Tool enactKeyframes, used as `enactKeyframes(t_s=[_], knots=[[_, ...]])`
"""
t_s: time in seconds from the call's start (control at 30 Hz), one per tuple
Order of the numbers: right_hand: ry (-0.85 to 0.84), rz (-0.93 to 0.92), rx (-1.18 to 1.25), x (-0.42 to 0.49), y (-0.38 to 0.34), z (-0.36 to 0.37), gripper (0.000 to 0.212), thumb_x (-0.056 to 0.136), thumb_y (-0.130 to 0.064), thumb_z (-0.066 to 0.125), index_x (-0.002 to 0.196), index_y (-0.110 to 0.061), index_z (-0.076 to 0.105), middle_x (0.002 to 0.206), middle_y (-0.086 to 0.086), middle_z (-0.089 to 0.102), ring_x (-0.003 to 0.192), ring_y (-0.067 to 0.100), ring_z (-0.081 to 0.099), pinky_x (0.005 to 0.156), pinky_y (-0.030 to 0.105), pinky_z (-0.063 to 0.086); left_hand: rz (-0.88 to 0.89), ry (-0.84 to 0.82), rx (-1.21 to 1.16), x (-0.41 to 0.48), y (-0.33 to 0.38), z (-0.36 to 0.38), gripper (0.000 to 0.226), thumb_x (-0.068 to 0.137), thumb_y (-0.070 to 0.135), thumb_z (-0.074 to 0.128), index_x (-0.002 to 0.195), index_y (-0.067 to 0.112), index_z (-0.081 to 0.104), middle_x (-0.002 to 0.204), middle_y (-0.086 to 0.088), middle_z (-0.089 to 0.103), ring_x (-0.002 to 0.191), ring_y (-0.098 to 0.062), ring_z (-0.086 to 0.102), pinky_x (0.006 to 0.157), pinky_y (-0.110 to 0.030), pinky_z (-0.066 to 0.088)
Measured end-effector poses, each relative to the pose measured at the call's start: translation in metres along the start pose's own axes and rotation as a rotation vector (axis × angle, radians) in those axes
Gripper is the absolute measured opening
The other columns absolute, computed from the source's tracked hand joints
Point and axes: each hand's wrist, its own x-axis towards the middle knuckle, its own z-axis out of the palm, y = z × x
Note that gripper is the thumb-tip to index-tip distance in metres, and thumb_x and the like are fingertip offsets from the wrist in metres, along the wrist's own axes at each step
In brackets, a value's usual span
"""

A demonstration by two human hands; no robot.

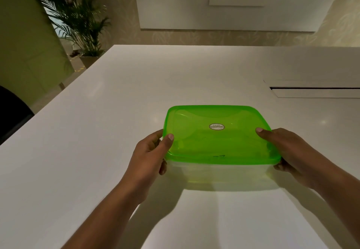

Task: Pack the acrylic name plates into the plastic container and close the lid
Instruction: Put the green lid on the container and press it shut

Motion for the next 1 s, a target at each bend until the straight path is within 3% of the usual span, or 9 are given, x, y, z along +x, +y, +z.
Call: enactKeyframes(t_s=[0.13,0.4,0.47,0.57,0.63,0.7,0.8,0.87,1.0], knots=[[-0.035,0.006,0.034,-0.004,-0.003,0.003,0.036,0.086,-0.044,0.065,0.085,-0.011,0.051,0.068,0.002,0.038,0.051,0.014,0.036,0.044,0.027,0.033,-0.015,-0.034,-0.07,-0.001,0.0,-0.001,0.022,0.097,0.024,0.057,0.102,0.03,0.078,0.072,0.01,0.07,0.041,-0.011,0.039,0.041,-0.02,0.038],[-0.061,0.004,0.089,-0.01,-0.005,0.004,0.034,0.089,-0.038,0.064,0.08,-0.011,0.046,0.063,0.002,0.032,0.044,0.012,0.03,0.043,0.026,0.027,-0.024,-0.03,-0.114,0.0,0.002,0.001,0.026,0.098,0.02,0.056,0.096,0.032,0.08,0.076,0.007,0.072,0.043,-0.01,0.041,0.041,-0.02,0.04],[-0.063,-0.002,0.091,-0.009,-0.004,0.004,0.036,0.088,-0.039,0.065,0.078,-0.011,0.046,0.062,0.002,0.032,0.044,0.012,0.03,0.043,0.027,0.027,-0.026,-0.009,-0.107,-0.001,0.001,0.002,0.025,0.098,0.021,0.056,0.1,0.031,0.079,0.076,0.007,0.072,0.043,-0.01,0.041,0.042,-0.021,0.04],[-0.037,-0.031,0.041,-0.006,-0.001,0.001,0.041,0.083,-0.045,0.067,0.085,-0.007,0.051,0.067,0.004,0.042,0.051,0.016,0.04,0.047,0.029,0.036,-0.005,0.089,0.041,-0.002,0.0,0.003,0.03,0.098,0.028,0.057,0.126,0.028,0.065,0.081,0.0,0.067,0.043,-0.01,0.045,0.052,-0.029,0.044],[0.025,-0.082,-0.016,-0.002,0.002,0.0,0.04,0.082,-0.047,0.067,0.098,-0.011,0.058,0.085,0.006,0.06,0.069,0.021,0.058,0.058,0.032,0.048,0.024,0.165,0.154,0.0,0.0,0.004,0.038,0.096,0.03,0.058,0.134,0.031,0.057,0.091,0.001,0.066,0.054,-0.006,0.055,0.06,-0.027,0.047],[0.051,-0.153,0.008,-0.002,0.005,0.002,0.034,0.085,-0.046,0.064,0.108,-0.02,0.063,0.103,0.005,0.069,0.09,0.023,0.066,0.074,0.038,0.053,0.008,0.214,0.123,0.004,0.003,0.006,0.04,0.095,0.027,0.058,0.135,0.031,0.057,0.114,0.007,0.066,0.084,0.002,0.061,0.073,-0.023,0.046],[-0.037,-0.213,0.16,-0.004,0.008,0.008,0.036,0.088,-0.044,0.059,0.117,-0.025,0.067,0.115,-0.001,0.072,0.107,0.02,0.066,0.094,0.043,0.049,-0.019,0.186,-0.006,0.007,0.008,0.019,0.044,0.095,0.025,0.057,0.139,0.027,0.053,0.129,0.015,0.061,0.103,0.01,0.06,0.087,-0.014,0.047],[-0.048,-0.227,0.192,-0.007,0.008,0.012,0.028,0.091,-0.043,0.057,0.116,-0.036,0.068,0.114,-0.008,0.073,0.103,0.014,0.068,0.086,0.038,0.05,-0.037,0.189,-0.054,0.004,0.006,0.029,0.051,0.095,0.026,0.058,0.145,0.029,0.046,0.141,0.011,0.055,0.123,-0.004,0.054,0.107,-0.031,0.041],[0.01,-0.245,0.22,-0.005,0.01,0.016,0.023,0.095,-0.032,0.056,0.117,-0.037,0.061,0.117,-0.012,0.067,0.105,0.007,0.064,0.093,0.033,0.046,-0.075,0.21,-0.167,0.003,0.001,0.033,0.053,0.095,0.022,0.059,0.145,0.032,0.044,0.146,0.007,0.05,0.128,-0.015,0.052,0.111,-0.045,0.038]])
